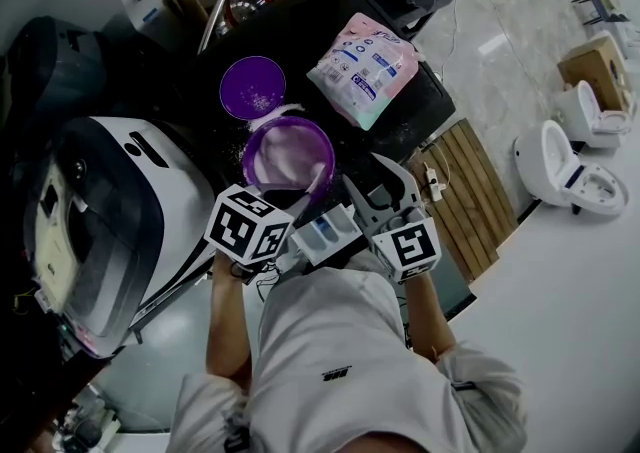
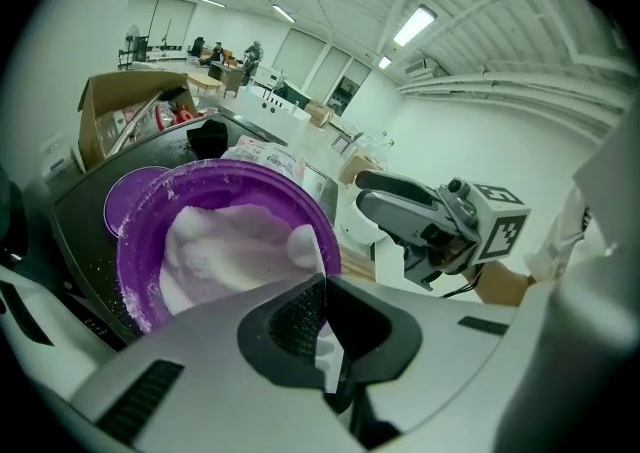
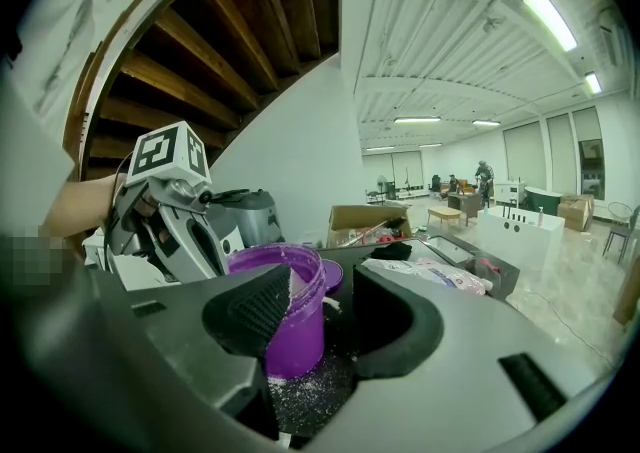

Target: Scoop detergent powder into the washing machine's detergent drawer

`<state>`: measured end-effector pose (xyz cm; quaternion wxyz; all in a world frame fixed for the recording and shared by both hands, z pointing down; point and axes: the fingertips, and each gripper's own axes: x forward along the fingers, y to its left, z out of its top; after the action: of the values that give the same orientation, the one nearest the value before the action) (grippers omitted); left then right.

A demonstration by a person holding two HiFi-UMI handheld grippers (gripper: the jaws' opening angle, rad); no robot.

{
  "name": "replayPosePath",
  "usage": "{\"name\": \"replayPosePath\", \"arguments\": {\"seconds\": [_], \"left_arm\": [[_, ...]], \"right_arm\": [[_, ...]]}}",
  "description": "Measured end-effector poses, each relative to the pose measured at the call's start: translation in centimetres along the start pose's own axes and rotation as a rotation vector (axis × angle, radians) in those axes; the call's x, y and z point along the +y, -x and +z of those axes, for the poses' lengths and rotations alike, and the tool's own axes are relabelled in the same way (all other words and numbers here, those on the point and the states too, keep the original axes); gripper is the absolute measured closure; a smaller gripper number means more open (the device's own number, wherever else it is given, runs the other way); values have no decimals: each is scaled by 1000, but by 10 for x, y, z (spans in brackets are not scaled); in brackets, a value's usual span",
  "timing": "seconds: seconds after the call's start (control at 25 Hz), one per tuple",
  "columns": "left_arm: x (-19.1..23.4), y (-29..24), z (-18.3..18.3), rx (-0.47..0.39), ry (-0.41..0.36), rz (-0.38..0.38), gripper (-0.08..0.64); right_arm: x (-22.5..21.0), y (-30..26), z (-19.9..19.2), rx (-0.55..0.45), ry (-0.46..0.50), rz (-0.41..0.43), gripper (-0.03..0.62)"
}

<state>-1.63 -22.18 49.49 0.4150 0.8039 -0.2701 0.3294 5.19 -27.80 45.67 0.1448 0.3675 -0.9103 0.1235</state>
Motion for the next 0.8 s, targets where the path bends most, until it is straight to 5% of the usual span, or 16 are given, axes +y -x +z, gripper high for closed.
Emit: {"name": "replayPosePath", "arguments": {"seconds": [0.56, 0.8], "left_arm": [[4, 16, 9, -243, 193, -86, 545], [5, 24, 11, -364, 217, -106, 544]], "right_arm": [[6, 4, -3, 21, -15, -9, 397], [18, 4, -5, 29, 2, -7, 397]]}}
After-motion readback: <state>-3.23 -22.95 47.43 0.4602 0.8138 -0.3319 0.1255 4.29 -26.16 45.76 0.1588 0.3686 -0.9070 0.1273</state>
